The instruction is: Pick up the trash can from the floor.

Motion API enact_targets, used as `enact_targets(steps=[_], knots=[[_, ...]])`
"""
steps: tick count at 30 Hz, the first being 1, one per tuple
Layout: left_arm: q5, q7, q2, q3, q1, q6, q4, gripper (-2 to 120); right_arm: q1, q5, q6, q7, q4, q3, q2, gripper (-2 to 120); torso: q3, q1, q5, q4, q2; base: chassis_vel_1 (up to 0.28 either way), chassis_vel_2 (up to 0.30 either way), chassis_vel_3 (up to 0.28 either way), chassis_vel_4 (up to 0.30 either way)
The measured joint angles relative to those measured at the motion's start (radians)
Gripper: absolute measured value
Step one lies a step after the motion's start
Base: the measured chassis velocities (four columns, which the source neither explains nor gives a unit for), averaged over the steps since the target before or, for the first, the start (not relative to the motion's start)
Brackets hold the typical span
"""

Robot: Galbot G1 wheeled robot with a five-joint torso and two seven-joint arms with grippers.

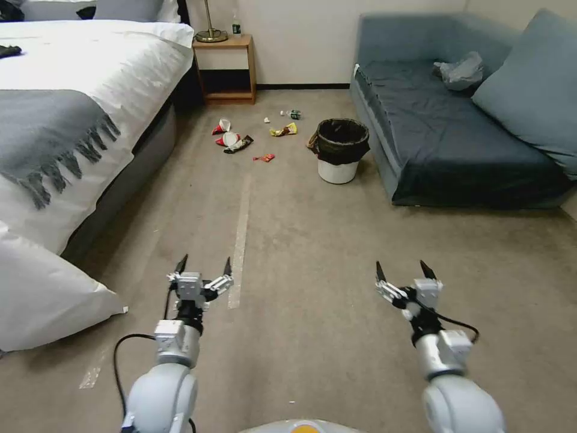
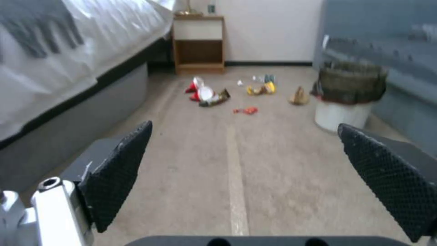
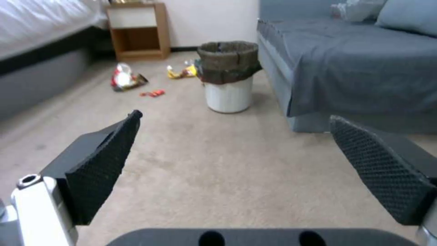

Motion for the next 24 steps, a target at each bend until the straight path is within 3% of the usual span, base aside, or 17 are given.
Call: enact_targets(steps=[6,8,10,11,14,15,18,24], knots=[[-0.134,-0.026,0.059,-0.046,0.054,0.020,-0.101,100,-0.130,0.114,0.035,-0.071,0.097,0.062,-0.004,100,0.000,0.000,0.0002,0.0000,0.000,0.000,0.000,0.000,0.000],[-0.228,-0.045,0.099,-0.079,0.093,0.034,-0.172,100,-0.226,0.198,0.061,-0.123,0.170,0.108,-0.008,100,0.000,0.000,0.0002,0.0000,0.000,0.000,0.000,0.000,0.000],[-0.235,-0.046,0.102,-0.082,0.095,0.034,-0.177,100,-0.233,0.204,0.063,-0.127,0.174,0.111,-0.008,100,0.000,0.000,0.0002,-0.0001,0.000,0.000,0.000,0.000,0.000],[-0.298,-0.047,0.135,-0.103,0.116,0.023,-0.214,100,-0.281,0.246,0.077,-0.153,0.211,0.134,-0.010,100,0.000,0.000,-0.0003,0.0001,0.000,0.000,0.000,0.000,0.000],[-0.322,-0.017,0.173,-0.118,0.102,-0.041,-0.182,100,-0.287,0.279,0.074,-0.167,0.226,0.152,-0.004,100,0.000,0.000,0.0013,-0.0007,0.000,0.000,0.000,0.000,0.000],[-0.328,-0.004,0.186,-0.119,0.098,-0.065,-0.162,100,-0.277,0.309,0.071,-0.176,0.246,0.173,0.004,100,0.000,0.000,-0.0014,0.0002,0.000,0.000,0.000,0.000,0.000],[-0.338,-0.007,0.193,-0.119,0.103,-0.060,-0.162,100,-0.271,0.318,0.066,-0.178,0.247,0.178,0.011,100,0.000,0.000,0.0011,0.0000,0.000,0.000,0.000,0.000,0.000],[-0.344,-0.029,0.194,-0.112,0.101,-0.035,-0.156,100,-0.264,0.315,0.066,-0.178,0.247,0.173,0.025,100,0.000,0.000,-0.0001,0.0001,0.000,0.000,0.000,0.000,0.000]])
